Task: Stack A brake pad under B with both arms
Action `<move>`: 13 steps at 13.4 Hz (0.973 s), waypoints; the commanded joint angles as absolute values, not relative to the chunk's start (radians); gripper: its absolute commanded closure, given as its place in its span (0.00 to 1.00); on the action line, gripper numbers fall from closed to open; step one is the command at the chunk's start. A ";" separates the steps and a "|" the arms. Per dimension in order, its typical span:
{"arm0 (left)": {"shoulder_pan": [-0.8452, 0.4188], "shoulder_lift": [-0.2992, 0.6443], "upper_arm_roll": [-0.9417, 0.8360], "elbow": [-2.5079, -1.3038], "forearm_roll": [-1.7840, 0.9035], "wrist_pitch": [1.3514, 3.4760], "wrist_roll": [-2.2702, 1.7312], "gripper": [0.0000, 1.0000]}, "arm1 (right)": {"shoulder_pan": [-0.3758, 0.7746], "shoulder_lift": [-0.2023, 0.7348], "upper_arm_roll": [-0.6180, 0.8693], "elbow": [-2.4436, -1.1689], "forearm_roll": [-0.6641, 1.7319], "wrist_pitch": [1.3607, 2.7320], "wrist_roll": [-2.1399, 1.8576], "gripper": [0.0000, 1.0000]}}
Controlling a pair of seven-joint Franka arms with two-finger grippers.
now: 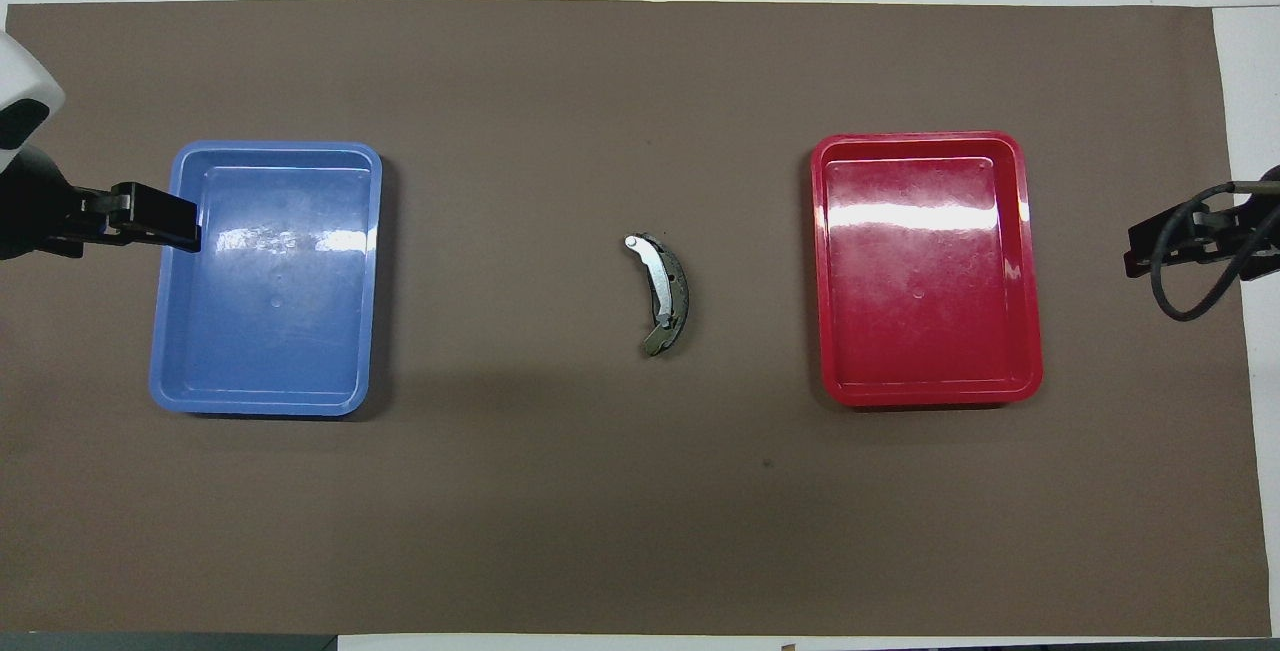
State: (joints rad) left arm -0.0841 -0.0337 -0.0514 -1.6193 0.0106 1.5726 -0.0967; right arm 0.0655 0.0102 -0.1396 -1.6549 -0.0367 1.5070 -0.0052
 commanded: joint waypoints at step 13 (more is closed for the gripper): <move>-0.081 -0.031 -0.046 -1.617 -0.005 1.575 -0.087 0.01 | 0.028 -0.089 -0.127 -1.723 -0.049 1.522 -0.025 0.00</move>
